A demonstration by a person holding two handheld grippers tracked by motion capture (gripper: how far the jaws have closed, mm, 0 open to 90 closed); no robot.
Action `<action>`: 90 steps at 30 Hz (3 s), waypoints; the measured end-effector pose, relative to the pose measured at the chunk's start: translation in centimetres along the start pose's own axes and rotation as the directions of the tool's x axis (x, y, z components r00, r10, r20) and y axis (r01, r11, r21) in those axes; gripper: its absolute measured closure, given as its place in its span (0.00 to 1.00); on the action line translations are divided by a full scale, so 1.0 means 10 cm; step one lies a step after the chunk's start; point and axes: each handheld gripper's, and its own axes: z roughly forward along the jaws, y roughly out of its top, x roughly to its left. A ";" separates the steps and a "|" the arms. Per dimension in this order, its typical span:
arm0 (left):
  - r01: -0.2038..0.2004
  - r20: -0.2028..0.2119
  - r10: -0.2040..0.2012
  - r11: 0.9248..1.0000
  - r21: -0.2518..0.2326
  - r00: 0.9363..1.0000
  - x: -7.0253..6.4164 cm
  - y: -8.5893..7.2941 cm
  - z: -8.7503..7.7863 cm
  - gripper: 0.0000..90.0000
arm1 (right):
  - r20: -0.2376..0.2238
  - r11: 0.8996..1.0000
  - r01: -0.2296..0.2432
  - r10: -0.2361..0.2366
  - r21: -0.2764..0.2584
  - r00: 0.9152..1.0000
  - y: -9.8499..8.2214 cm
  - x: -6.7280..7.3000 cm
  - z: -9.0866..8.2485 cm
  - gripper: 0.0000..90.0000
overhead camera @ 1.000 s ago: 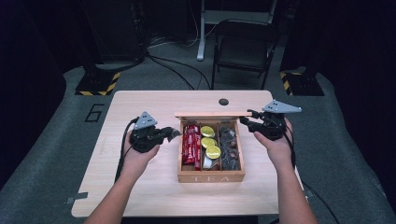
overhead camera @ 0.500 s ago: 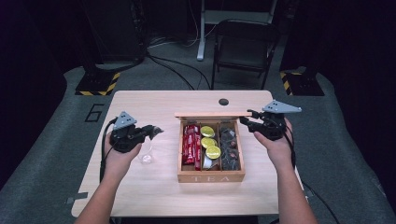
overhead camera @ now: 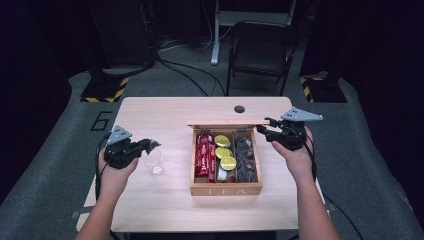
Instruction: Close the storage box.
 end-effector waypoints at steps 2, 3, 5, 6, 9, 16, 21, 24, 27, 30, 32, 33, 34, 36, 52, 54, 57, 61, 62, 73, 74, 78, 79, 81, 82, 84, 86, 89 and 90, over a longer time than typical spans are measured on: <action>0.008 -0.004 -0.008 1.000 0.010 1.000 0.02 -0.05 0.03 0.96 | 0.000 1.000 0.000 0.000 0.000 1.000 0.00 0.00 0.00 0.62; 0.010 -0.006 -0.010 1.000 0.012 1.000 0.03 -0.07 0.04 0.96 | 0.000 1.000 -0.001 0.001 0.000 1.000 0.00 0.00 0.00 0.62; 0.021 -0.006 -0.021 1.000 0.022 1.000 0.05 -0.11 0.06 0.96 | 0.000 1.000 -0.001 0.001 0.001 1.000 0.00 0.00 0.00 0.62; 0.027 -0.007 -0.026 0.999 0.027 1.000 0.06 -0.14 0.07 0.96 | 0.000 1.000 -0.001 0.001 0.001 1.000 0.00 0.00 0.00 0.62; 0.030 -0.010 -0.030 0.999 0.043 0.999 0.08 -0.19 0.10 0.96 | 0.000 1.000 -0.001 0.001 0.002 1.000 0.00 0.00 0.00 0.62; 0.045 -0.019 -0.044 0.997 0.058 0.999 0.12 -0.29 0.17 0.96 | 0.000 1.000 -0.001 0.001 0.001 1.000 0.00 0.00 0.00 0.62; 0.050 -0.020 -0.049 0.996 0.075 0.999 0.12 -0.32 0.23 0.96 | 0.000 1.000 -0.001 0.001 0.001 1.000 0.00 0.00 0.00 0.61; 0.056 -0.025 -0.054 0.995 0.078 0.998 0.12 -0.34 0.25 0.96 | 0.000 1.000 0.000 0.000 0.002 1.000 0.00 0.00 0.00 0.62; 0.053 -0.030 -0.051 0.995 0.085 0.998 0.13 -0.36 0.26 0.96 | -0.001 1.000 -0.001 0.001 0.001 1.000 0.00 0.00 0.00 0.61; 0.054 -0.028 -0.052 0.995 0.086 0.998 0.13 -0.37 0.27 0.96 | 0.000 1.000 -0.001 0.001 0.000 1.000 0.00 0.00 0.00 0.61; 0.054 -0.027 -0.052 0.995 0.089 0.998 0.13 -0.37 0.28 0.96 | 0.000 1.000 -0.002 0.002 0.000 1.000 0.00 0.00 0.00 0.61; 0.053 -0.028 -0.050 0.995 0.090 0.998 0.13 -0.37 0.28 0.96 | 0.000 1.000 -0.002 0.002 0.001 1.000 0.00 0.00 0.00 0.61; 0.052 -0.034 -0.049 0.995 0.087 0.998 0.13 -0.38 0.29 0.96 | 0.000 1.000 -0.002 0.002 0.001 1.000 0.00 0.00 0.00 0.61; 0.051 -0.032 -0.048 0.994 0.096 0.998 0.12 -0.38 0.29 0.95 | 0.000 1.000 -0.001 0.001 0.001 1.000 0.00 0.00 0.00 0.61; 0.033 -0.025 -0.031 0.996 0.079 0.999 0.08 -0.37 0.32 0.78 | 0.004 1.000 0.003 -0.003 -0.002 1.000 -0.01 0.00 0.00 0.62; 0.034 -0.023 -0.033 0.997 0.073 0.999 0.07 -0.36 0.31 0.75 | 0.004 1.000 0.004 -0.004 -0.002 1.000 -0.01 0.00 0.00 0.62; 0.028 -0.025 -0.026 0.998 0.057 0.999 0.05 -0.33 0.29 0.71 | 0.004 1.000 0.004 -0.004 -0.001 1.000 -0.01 0.01 0.00 0.62; 0.013 -0.019 -0.013 0.999 0.041 1.000 0.01 -0.27 0.26 0.68 | 0.003 1.000 0.006 -0.006 0.000 1.000 -0.01 0.01 0.00 0.62; 0.011 -0.021 -0.010 0.999 0.032 1.000 0.00 -0.26 0.25 0.67 | 0.004 1.000 0.006 -0.006 0.001 1.000 -0.01 0.01 0.00 0.62; -0.006 0.013 0.006 1.000 0.018 1.000 -0.13 -0.09 0.21 0.63 | 0.004 1.000 0.009 -0.009 0.003 1.000 -0.01 0.01 -0.01 0.61; -0.016 0.017 0.015 1.000 0.018 1.000 -0.14 -0.06 0.20 0.63 | 0.004 1.000 0.009 -0.009 0.004 1.000 -0.01 0.01 -0.01 0.61; -0.025 0.040 0.025 1.000 0.005 0.999 -0.22 0.04 0.19 0.61 | 0.005 1.000 0.010 -0.010 0.005 1.000 -0.01 0.01 -0.01 0.61; -0.029 0.049 0.029 1.000 0.004 0.998 -0.24 0.07 0.19 0.60 | 0.005 1.000 0.008 -0.008 0.005 1.000 -0.01 0.02 -0.01 0.61; -0.042 0.064 0.042 0.999 0.004 0.997 -0.29 0.12 0.19 0.60 | 0.005 1.000 0.005 -0.005 0.005 1.000 -0.01 0.02 -0.01 0.61; -0.050 0.069 0.050 0.999 0.003 0.996 -0.32 0.14 0.19 0.60 | 0.005 1.000 0.004 -0.004 0.005 1.000 -0.01 0.02 -0.01 0.61; -0.063 0.075 0.063 0.998 -0.001 0.995 -0.37 0.20 0.20 0.60 | 0.005 1.000 0.005 -0.005 0.006 1.000 -0.02 0.02 -0.01 0.61; -0.068 0.083 0.068 0.998 -0.003 0.994 -0.40 0.24 0.21 0.59 | 0.005 1.000 0.004 -0.004 0.006 1.000 -0.02 0.02 -0.01 0.61; -0.074 0.092 0.075 0.997 -0.010 0.993 -0.45 0.31 0.24 0.58 | 0.005 1.000 0.003 -0.003 0.006 1.000 -0.02 0.02 -0.01 0.61; -0.080 0.095 0.081 0.997 -0.014 0.992 -0.47 0.34 0.24 0.58 | 0.004 1.000 0.001 -0.001 0.006 1.000 -0.02 0.02 -0.01 0.61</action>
